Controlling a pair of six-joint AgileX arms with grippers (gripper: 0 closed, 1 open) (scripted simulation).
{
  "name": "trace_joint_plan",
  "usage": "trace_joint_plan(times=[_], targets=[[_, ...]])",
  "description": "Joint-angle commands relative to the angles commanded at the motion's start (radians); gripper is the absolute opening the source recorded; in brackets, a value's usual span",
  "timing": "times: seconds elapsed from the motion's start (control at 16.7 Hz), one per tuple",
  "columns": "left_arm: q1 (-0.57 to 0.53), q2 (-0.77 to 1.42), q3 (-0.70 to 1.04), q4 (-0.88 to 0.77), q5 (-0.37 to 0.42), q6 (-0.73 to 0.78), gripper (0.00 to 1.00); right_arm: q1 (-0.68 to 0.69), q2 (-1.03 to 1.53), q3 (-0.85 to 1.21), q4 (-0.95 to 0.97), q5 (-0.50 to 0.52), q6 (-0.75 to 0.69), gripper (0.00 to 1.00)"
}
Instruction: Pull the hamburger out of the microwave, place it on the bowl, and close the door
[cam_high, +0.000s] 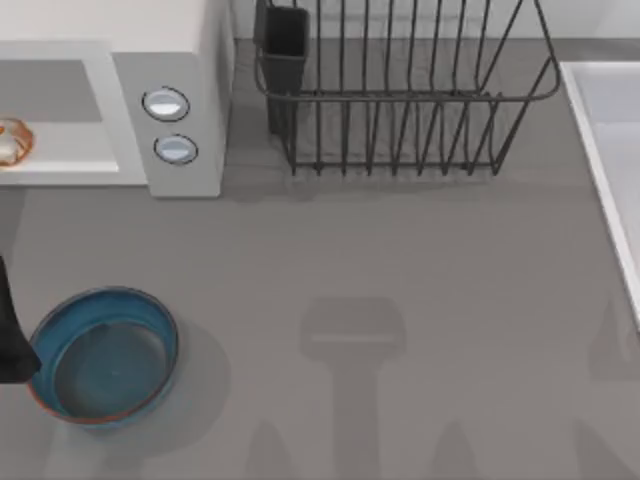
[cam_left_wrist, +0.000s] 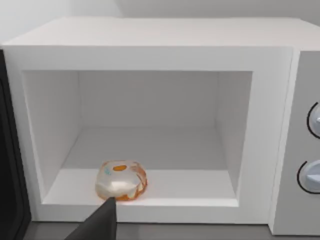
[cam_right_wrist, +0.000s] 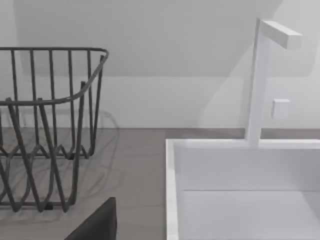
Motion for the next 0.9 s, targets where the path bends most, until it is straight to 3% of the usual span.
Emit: trace_joint_plan(times=[0.3,0.48,0.66,0.9], targets=[[0.000,0.001,0.000,0.000,0.000,-0.002,1.00,0.000,0.000,0.000,0.000,0.000,0.000,1.00],[0.003,0.035,0.014,0.017,0.003,-0.082,1.00,0.000,0.000,0.000,0.000,0.000,0.000,1.00],[0.008,0.105,0.041,0.050,0.009,-0.253,1.00,0.000,0.000,0.000,0.000,0.000,0.000,1.00],[0.020,0.252,0.098,0.120,0.022,-0.615,1.00,0.000,0.000,0.000,0.000,0.000,0.000,1.00]])
